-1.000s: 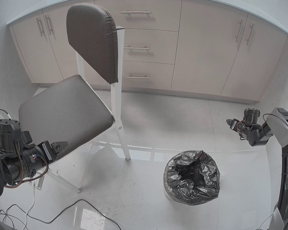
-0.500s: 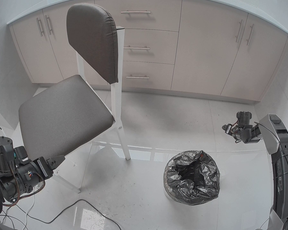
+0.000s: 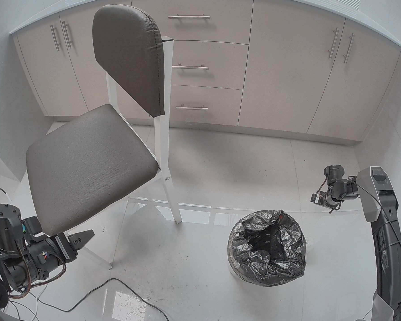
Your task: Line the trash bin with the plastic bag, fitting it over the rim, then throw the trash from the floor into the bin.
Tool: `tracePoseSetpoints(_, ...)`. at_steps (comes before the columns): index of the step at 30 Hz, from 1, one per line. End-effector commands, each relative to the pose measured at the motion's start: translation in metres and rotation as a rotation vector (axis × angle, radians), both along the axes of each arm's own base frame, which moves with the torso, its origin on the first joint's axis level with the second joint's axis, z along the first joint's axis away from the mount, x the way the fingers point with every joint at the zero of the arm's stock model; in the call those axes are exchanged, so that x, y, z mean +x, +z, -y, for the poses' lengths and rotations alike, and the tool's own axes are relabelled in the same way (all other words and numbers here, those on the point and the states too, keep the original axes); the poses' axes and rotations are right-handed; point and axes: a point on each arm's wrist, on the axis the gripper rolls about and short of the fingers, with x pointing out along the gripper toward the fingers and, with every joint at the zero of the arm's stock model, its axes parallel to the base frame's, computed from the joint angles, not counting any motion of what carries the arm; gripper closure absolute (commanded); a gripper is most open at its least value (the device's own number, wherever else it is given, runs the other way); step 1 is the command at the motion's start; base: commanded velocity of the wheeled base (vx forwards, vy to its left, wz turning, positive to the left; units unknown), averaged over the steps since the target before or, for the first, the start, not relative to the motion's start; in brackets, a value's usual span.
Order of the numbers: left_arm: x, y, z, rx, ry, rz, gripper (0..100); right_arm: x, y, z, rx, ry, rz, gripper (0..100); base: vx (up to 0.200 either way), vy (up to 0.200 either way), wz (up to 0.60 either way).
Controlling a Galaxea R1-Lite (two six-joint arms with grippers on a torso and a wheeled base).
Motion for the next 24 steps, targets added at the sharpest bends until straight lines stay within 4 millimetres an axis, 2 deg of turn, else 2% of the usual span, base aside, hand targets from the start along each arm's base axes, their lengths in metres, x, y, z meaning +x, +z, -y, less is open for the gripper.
tracePoseSetpoints(1, 0.000, -0.003, 0.000, 0.004, 0.000, -0.018, 0, -0.010, -0.030, 0.000, -0.020, 0.038, -0.135, 0, 0.000, 0.000, 0.00)
tracePoseSetpoints(2, 0.000, -0.004, 0.000, 0.005, -0.001, -0.019, 0, -0.016, -0.040, -0.002, -0.027, 0.065, -0.216, 0, 0.000, 0.000, 0.00)
tracePoseSetpoints(3, 0.000, -0.004, 0.000, 0.005, -0.001, -0.019, 0, -0.016, -0.040, -0.002, -0.027, 0.065, -0.216, 0, 0.000, 0.000, 0.00)
tracePoseSetpoints(4, -0.001, -0.004, 0.000, 0.005, -0.001, -0.019, 0, -0.028, -0.057, -0.003, -0.049, 0.112, -0.352, 0, 0.000, 0.000, 0.00)
tracePoseSetpoints(5, -0.001, -0.004, 0.000, 0.005, -0.001, -0.017, 0, -0.034, -0.067, -0.004, -0.064, 0.127, -0.407, 0, 0.000, 0.000, 0.00)
tracePoseSetpoints(9, -0.002, -0.003, 0.000, 0.005, -0.001, -0.013, 0, -0.046, -0.097, -0.005, -0.120, 0.128, -0.518, 0, 0.000, 0.000, 0.00)
tracePoseSetpoints(16, -0.006, -0.001, -0.001, 0.004, -0.003, 0.004, 0, -0.050, -0.106, -0.006, -0.156, 0.169, -0.552, 0, 0.000, 0.000, 0.00)
tracePoseSetpoints(24, -0.008, -0.003, -0.002, 0.006, -0.005, 0.000, 0, -0.048, -0.106, -0.008, -0.153, 0.162, -0.539, 0, 0.000, 0.000, 0.00)
